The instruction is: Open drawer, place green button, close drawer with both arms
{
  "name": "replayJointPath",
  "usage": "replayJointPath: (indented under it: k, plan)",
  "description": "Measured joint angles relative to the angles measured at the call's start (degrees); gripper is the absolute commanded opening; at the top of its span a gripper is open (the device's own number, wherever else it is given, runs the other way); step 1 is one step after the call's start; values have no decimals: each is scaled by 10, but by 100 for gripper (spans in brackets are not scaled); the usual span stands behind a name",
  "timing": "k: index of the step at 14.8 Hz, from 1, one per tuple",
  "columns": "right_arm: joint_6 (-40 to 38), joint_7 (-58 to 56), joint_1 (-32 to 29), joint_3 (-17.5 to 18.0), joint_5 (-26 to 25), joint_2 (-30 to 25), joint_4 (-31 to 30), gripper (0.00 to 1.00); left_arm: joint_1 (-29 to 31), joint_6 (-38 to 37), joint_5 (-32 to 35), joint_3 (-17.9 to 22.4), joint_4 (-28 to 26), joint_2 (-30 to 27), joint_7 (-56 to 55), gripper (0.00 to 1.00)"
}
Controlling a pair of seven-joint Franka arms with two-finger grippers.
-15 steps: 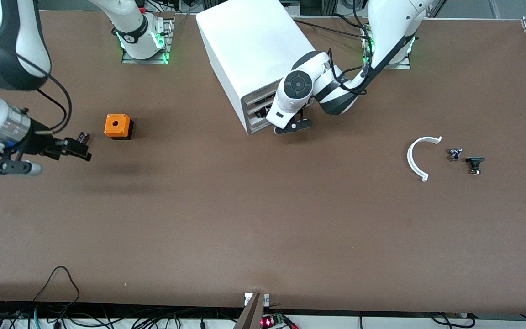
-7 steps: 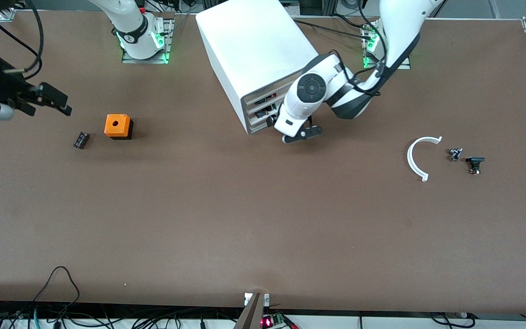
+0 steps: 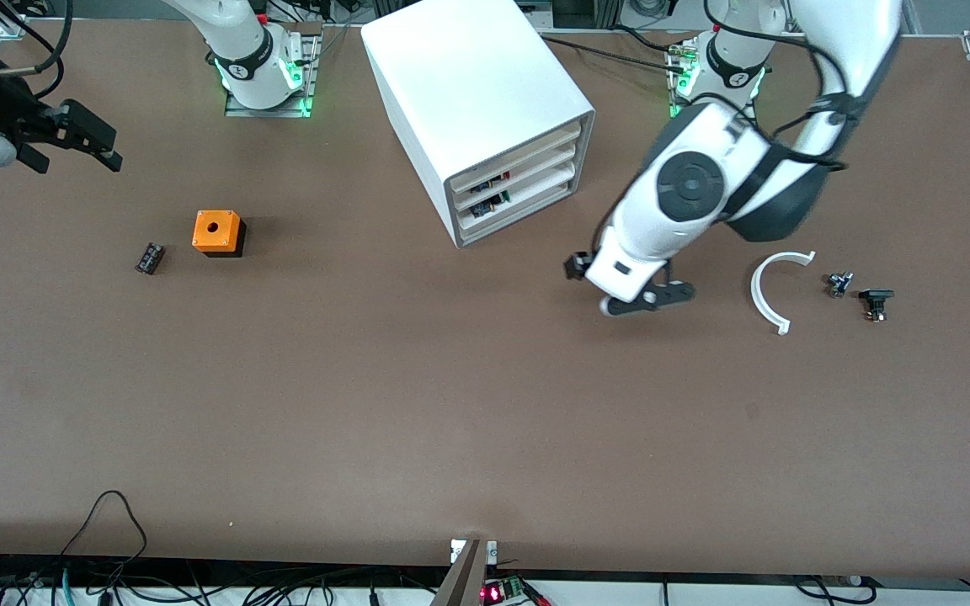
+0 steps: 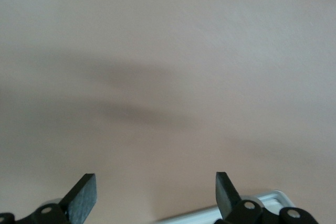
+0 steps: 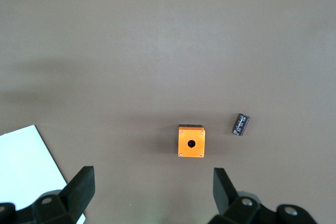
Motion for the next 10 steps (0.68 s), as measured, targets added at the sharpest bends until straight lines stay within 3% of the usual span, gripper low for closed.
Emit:
replayJointPath:
  k: [3, 5, 10]
  plan:
    - [-28, 8, 0, 13, -1, 0, 24, 100, 27, -57, 12, 9, 55, -10, 108, 100]
    - [-28, 9, 0, 13, -1, 3, 29, 100, 25, -75, 5, 57, 67, -39, 207, 100]
    - [-32, 11, -2, 11, -4, 12, 55, 100, -27, -93, -85, 265, 45, -137, 445, 100]
